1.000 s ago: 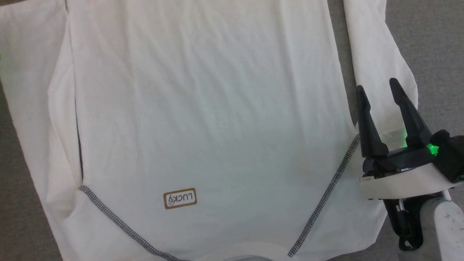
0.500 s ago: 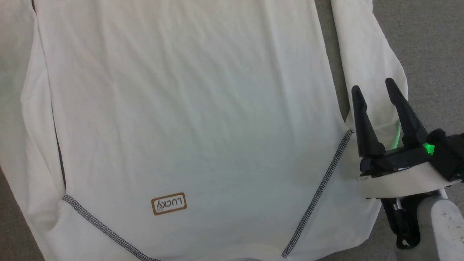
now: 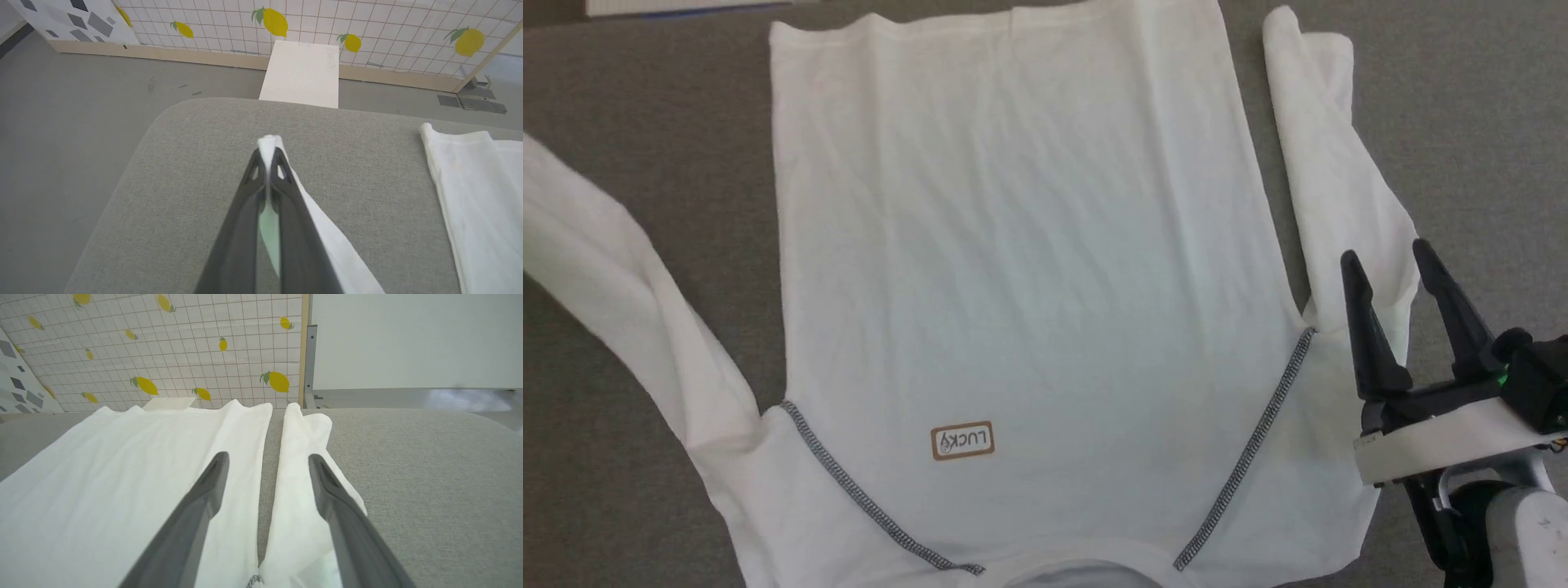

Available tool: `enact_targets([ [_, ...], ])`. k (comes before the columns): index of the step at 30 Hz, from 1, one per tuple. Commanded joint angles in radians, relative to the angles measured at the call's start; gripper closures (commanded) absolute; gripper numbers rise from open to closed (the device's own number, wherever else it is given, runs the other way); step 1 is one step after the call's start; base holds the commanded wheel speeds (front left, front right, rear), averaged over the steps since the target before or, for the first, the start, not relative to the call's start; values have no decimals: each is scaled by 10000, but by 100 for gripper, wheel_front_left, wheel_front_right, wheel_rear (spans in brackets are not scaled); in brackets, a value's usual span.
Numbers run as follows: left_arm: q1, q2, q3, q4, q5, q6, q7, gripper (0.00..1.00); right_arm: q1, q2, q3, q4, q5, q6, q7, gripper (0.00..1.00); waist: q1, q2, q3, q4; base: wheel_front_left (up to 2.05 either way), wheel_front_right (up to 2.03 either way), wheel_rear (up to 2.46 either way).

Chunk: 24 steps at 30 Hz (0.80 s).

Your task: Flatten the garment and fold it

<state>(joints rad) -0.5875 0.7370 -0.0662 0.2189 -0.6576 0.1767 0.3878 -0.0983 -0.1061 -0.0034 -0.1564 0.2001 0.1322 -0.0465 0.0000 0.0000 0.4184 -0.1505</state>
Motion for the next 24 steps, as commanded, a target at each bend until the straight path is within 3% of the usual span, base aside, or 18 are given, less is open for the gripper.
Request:
enact_targets([
  [1,655,144,347,-131,-244,-128,-350,100,335,41,-146,-78,-47,-15,148,0,0,0,-1545,1074,0,0,0],
  [9,2378,366,1286,-812,-755,-190,-938,100,1113,147,-493,-412,-128,-15,512,0,0,0,-2286,1580,0,0,0],
  [17,3943,538,2246,-3194,-934,402,-923,100,1432,239,-519,-589,-103,-15,676,0,0,0,-2689,1742,0,0,0],
  [20,4341,428,2256,-4420,-973,557,-792,100,1530,261,-540,-620,-91,-15,724,0,0,0,-2732,1776,0,0,0],
  [24,4356,-25,1560,-5872,-1067,602,-609,100,1592,280,-568,-628,-84,-15,770,0,0,0,-2771,1790,0,0,0],
])
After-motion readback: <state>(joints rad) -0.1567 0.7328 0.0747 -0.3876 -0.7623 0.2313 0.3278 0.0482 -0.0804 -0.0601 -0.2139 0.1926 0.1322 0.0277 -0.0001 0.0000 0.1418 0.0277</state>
